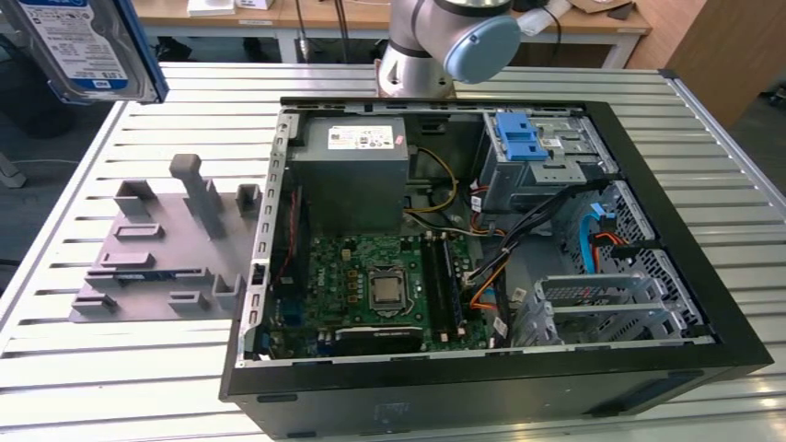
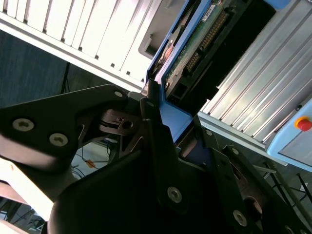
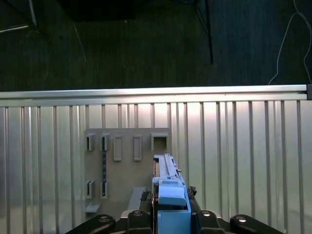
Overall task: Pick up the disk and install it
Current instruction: 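Pick up the disk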
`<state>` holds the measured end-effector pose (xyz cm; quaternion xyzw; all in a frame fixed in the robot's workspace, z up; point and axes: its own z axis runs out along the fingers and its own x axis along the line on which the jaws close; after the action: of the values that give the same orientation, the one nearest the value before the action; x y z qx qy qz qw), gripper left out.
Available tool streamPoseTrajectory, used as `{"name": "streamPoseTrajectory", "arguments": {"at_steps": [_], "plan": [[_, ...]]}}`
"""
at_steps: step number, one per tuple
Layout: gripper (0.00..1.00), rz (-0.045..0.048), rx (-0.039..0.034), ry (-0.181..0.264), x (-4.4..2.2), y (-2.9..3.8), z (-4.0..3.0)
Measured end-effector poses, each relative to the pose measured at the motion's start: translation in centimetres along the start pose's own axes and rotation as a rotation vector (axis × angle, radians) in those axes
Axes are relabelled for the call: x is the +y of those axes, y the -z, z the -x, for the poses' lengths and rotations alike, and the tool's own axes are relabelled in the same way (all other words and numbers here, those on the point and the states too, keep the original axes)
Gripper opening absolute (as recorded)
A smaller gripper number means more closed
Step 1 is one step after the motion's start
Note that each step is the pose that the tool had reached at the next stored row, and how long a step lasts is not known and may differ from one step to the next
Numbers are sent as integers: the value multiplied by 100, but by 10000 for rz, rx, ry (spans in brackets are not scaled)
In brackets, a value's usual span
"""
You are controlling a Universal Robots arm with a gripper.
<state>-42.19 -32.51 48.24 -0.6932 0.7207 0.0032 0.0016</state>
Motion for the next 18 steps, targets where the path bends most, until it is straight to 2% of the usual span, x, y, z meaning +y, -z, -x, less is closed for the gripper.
{"name": "streamPoseTrajectory", "arguments": {"at_steps": [6,18], "plan": [[36,0,0,0,-131,0,5],[36,1,0,-1,-440,1,15]]}}
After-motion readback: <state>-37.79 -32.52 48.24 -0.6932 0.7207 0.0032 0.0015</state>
